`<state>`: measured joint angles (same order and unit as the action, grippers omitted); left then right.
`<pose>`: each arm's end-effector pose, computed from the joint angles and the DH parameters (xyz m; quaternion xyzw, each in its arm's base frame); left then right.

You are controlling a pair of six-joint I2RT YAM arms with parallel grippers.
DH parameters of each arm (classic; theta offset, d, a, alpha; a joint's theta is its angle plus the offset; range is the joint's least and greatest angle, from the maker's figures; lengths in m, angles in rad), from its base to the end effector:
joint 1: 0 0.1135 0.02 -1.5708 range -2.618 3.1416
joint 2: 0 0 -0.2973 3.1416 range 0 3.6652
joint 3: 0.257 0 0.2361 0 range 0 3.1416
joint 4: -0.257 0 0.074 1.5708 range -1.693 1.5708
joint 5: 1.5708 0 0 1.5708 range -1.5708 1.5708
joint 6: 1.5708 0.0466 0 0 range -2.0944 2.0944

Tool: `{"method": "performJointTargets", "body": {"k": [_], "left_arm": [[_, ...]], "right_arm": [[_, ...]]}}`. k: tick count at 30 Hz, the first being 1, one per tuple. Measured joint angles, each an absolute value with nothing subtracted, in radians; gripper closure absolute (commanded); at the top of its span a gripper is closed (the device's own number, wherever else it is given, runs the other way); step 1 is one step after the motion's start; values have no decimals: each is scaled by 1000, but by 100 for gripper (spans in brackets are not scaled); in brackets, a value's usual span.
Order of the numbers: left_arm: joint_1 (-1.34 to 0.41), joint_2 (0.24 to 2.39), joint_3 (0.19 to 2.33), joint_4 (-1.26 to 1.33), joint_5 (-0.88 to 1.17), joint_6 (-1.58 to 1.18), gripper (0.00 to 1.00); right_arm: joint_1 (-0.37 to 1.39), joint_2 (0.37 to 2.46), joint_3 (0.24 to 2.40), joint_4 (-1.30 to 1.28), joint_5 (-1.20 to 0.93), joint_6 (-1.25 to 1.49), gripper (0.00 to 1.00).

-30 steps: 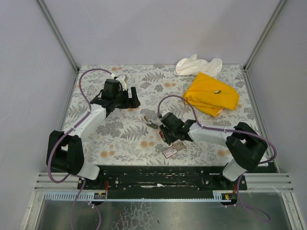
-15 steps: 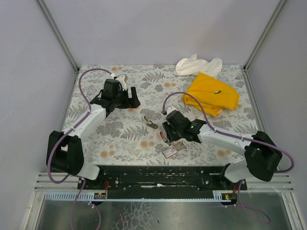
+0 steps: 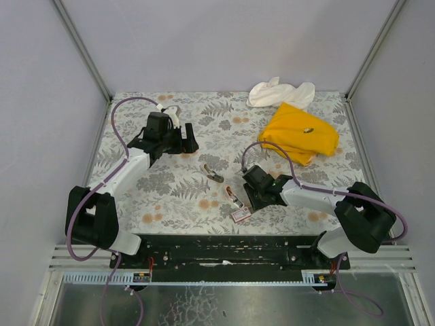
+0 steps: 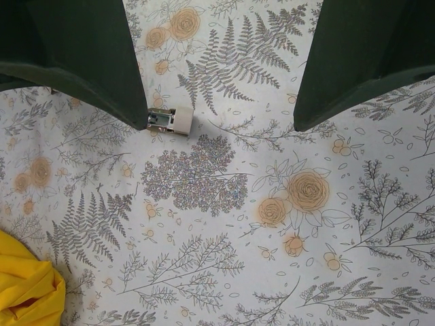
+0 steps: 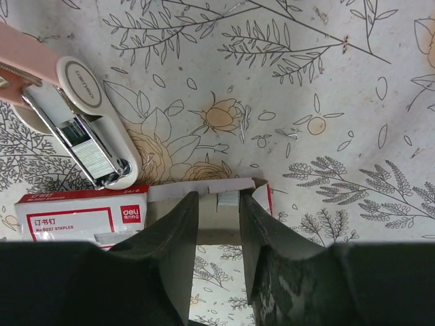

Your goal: Load the staples into the stapler

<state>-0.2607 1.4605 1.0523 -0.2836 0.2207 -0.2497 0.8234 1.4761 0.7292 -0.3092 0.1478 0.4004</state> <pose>0.2995 -0.0905 0.2972 0.0518 0.8992 -0.2032 0.3840 0.1813 0.1855 0.1938 -0.1841 0.9469 0.0874 0.2488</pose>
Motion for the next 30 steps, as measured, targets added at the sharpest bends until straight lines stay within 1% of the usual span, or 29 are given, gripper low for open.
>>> {"method": "performJointTargets", "body": {"k": [3,12,14,23,30], "left_arm": [[-261,1460,1052,-284,221,-250,13],[-261,1460,1052,-284,221,-250,12],[-261,1460,1052,-284,221,-250,12],[-261,1460,1052,-284,221,-250,12],[-261,1460,1052,-284,221,-250,12]], "right_arm": [[823,1479,729,-304,147,400,66],[823,1487,734,-302,146,397,79],[823,1491,738,-302,147,396,81],[823,1475,739,-320,139,398,83],[818,1343,739,-332,104,410,83]]}}
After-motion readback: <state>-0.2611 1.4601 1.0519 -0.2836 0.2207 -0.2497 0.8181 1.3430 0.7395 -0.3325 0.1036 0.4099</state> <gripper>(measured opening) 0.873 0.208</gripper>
